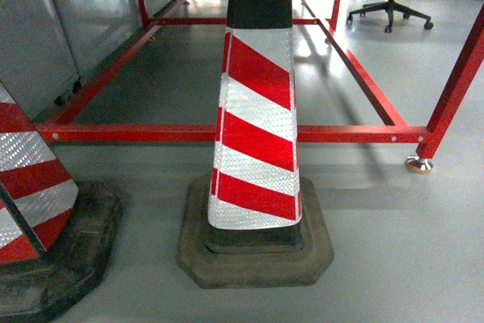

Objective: Sort blue parts and orange caps into right shelf containers

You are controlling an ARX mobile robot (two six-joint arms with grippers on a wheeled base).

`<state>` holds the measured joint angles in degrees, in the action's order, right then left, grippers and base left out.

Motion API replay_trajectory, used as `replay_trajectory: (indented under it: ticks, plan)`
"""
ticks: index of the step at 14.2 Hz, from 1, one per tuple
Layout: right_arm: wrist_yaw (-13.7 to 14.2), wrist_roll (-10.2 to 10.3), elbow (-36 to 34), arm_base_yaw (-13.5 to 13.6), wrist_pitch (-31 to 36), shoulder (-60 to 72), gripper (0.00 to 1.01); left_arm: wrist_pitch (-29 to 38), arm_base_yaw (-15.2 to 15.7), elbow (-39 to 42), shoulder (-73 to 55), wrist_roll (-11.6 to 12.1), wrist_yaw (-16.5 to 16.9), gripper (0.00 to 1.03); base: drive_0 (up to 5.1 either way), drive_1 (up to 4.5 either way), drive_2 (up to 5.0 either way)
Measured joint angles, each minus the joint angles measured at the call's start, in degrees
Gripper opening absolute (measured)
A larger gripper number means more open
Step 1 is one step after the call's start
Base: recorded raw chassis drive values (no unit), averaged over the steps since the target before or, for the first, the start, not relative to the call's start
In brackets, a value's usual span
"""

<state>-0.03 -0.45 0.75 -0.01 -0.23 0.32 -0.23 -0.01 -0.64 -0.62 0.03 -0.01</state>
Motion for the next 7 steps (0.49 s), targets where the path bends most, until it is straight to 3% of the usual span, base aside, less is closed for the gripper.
replay_trajectory:
  ticks: [7]
  plan:
    - [0.0, 0.0, 0.0, 0.0, 0.02, 0.0, 0.98, 0.0, 0.0, 0.0, 0.0, 0.0, 0.0, 0.98, 0.0, 0.0, 0.0]
